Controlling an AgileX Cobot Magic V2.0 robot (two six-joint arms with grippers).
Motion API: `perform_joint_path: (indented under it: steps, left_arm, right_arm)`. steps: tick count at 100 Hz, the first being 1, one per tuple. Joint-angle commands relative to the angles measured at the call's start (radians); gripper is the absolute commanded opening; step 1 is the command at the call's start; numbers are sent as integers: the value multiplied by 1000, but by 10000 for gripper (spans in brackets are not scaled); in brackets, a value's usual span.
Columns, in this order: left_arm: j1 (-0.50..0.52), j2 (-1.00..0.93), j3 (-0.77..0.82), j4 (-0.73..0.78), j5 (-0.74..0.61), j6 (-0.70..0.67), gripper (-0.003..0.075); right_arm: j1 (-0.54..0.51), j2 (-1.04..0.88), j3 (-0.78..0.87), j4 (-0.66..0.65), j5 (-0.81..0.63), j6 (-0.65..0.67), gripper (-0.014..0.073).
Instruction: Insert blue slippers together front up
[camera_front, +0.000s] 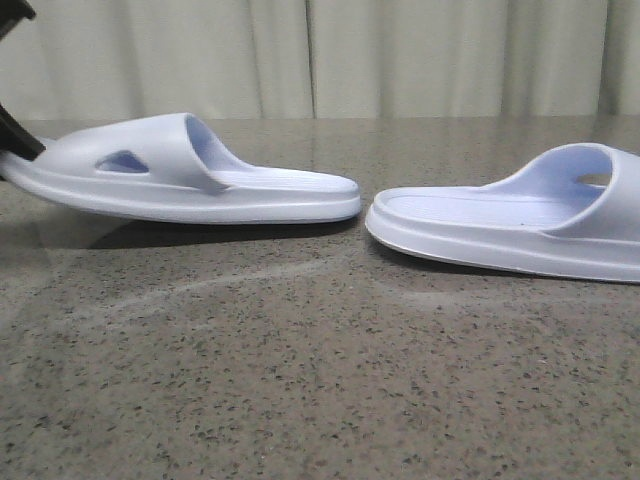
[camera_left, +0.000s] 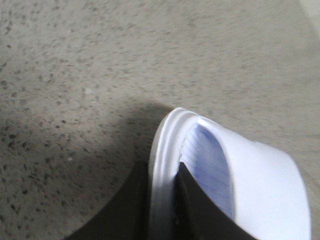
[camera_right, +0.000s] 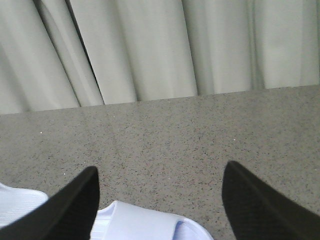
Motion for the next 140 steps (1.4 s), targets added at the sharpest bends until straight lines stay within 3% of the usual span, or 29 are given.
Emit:
perform_joint_path:
  steps: [1, 35, 76, 118, 140]
  left_arm:
    - [14, -79, -24, -7, 0, 3, 17]
    - [77, -305, -24, -18, 154, 3, 17]
    - [77, -412, -24, -68, 189, 3, 16]
    - [77, -412, -24, -68, 191, 3, 16]
    - [77, -412, -24, -57, 191, 3, 16]
  right_arm:
    - [-4, 17, -34, 2, -83, -3, 445]
    - [-4, 17, -34, 2, -92, -3, 445]
    - [-4, 28, -34, 2, -35, 7, 445]
    - [-40, 179, -34, -111, 99, 375, 445]
    - [-44, 261, -32, -120, 105, 419, 445]
